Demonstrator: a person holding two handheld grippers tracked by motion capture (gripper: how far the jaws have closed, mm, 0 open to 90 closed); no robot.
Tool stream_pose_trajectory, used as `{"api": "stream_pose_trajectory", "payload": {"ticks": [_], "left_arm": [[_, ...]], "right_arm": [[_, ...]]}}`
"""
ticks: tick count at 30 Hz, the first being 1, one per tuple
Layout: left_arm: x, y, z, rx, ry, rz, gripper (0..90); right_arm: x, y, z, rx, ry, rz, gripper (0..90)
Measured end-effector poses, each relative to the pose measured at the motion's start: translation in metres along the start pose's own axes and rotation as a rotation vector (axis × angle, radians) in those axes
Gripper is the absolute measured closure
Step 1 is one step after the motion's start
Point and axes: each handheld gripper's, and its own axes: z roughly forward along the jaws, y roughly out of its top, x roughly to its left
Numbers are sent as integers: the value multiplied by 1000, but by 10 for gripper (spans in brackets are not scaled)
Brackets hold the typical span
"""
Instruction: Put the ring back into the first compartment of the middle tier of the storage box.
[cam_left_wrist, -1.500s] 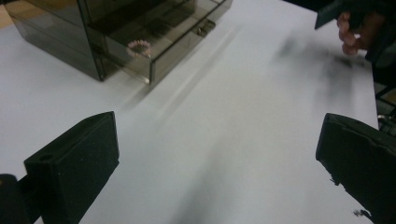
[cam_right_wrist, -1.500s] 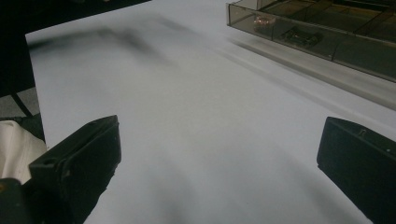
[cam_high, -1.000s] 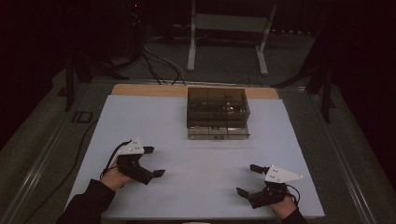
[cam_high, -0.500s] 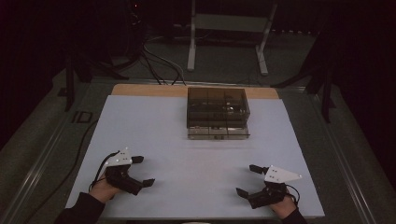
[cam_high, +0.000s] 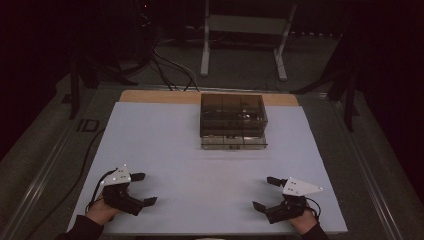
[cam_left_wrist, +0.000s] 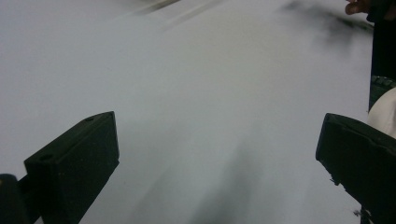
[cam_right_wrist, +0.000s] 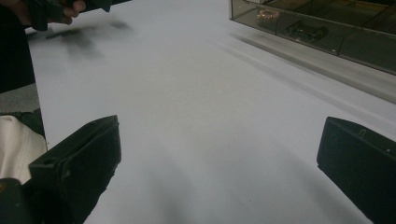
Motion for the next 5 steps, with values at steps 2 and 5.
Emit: {"api": "stream_pose_trajectory", "payload": {"ticks": [2, 5], "left_arm": [[0, -1, 1, 1, -6, -3, 9], [-1, 0, 1, 9, -3, 7, 9]], "right_arm": [[0, 0, 0, 0, 1, -2, 0], [0, 0, 0, 3, 1, -3, 0]]}}
